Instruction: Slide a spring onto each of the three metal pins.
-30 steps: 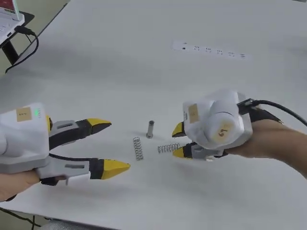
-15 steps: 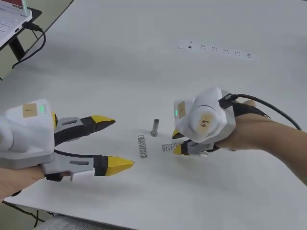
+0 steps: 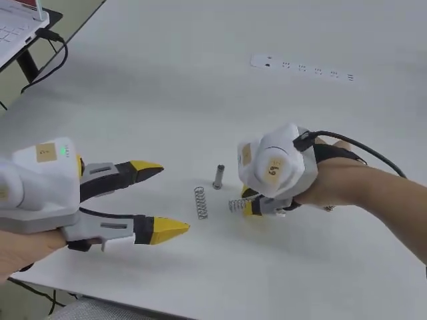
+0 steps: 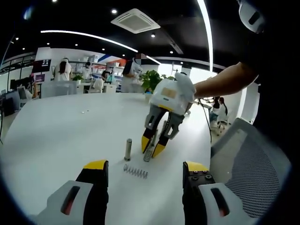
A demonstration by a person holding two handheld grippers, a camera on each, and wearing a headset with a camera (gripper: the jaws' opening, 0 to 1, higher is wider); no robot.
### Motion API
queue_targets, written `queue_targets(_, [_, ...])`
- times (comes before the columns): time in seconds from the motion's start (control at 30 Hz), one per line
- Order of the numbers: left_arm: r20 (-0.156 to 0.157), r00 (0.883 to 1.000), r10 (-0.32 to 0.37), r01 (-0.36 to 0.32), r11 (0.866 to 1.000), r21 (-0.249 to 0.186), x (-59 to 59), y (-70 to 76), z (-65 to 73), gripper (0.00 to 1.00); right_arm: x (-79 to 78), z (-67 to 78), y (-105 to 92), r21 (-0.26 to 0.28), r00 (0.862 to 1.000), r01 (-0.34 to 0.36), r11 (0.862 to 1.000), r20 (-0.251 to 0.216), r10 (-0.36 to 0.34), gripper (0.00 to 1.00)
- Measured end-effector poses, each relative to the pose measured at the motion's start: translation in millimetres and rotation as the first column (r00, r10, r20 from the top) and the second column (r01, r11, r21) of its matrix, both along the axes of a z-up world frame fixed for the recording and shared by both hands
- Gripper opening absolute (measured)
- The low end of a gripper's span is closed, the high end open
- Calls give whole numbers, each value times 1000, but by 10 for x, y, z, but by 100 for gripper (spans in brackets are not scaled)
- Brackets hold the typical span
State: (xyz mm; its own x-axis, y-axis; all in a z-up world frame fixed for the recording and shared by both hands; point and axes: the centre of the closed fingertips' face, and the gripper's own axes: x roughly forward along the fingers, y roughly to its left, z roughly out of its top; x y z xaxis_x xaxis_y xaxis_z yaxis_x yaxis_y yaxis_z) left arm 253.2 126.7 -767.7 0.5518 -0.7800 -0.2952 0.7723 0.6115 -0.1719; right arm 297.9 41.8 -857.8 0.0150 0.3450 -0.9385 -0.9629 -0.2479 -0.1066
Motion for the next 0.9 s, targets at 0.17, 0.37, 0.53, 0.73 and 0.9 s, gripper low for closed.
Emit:
queue_targets(0.17, [0, 1000, 1, -1, 1000, 0, 4, 10, -11, 59, -13, -8, 9, 1, 1000, 2, 1000, -11, -2, 8])
queue_targets(0.37, [-2, 1000, -3, 3, 1000, 4, -10, 1, -25, 59, -16, -3, 5, 0, 1000, 5, 1000, -12, -5, 7])
queue_targets(0.53, [-2, 1000, -6, 6, 1000, 2, -9, -5, -22, 59, -54, 45, 24, 17, 999, 21, 1000, -25, -20, 7])
queue_targets(0.73, [-2, 1000, -15, 15, 1000, 4, -7, -51, -2, 59, -83, 175, -2, 46, 998, 46, 998, -40, -44, 7])
queue_targets(0.9, [-3, 999, -38, 38, 999, 8, -11, -137, 4, 59, -166, 308, -72, 62, 998, 47, 997, -38, -44, 7])
